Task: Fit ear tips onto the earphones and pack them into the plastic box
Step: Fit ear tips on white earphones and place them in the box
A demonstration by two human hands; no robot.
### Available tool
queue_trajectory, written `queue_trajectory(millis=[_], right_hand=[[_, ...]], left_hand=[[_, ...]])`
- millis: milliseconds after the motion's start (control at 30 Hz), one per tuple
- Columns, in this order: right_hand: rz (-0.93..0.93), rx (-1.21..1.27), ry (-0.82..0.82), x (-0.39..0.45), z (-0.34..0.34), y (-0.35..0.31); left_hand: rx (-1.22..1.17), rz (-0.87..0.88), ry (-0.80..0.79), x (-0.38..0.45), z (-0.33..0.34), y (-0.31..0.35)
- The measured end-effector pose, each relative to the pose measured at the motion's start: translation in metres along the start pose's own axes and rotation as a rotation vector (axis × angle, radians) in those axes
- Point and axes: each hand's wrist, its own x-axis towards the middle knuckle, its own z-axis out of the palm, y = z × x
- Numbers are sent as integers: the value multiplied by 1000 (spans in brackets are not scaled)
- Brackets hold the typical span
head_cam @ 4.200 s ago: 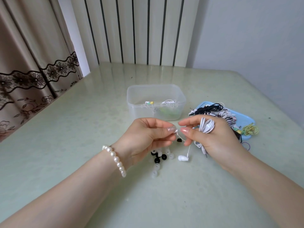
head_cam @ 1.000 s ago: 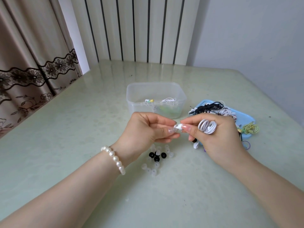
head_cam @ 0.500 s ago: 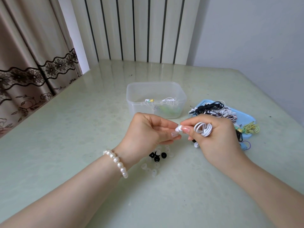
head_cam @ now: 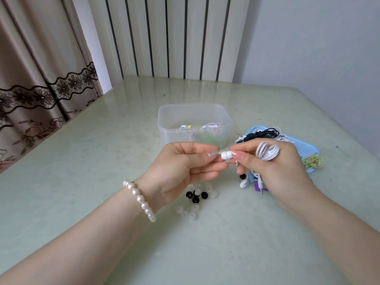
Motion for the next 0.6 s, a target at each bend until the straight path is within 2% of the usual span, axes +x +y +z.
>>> queue_trajectory(millis=[67,300,600], right_hand=[[103,111,-54,2,-3,-2],[243,402,-183,1,-3,-7],[292,399,-213,1,-5,-14]], left_hand=[[2,-18,-31,0,1,-1],[19,34,-77,-1,2,-4],[2,80,-67,1,4,-7]])
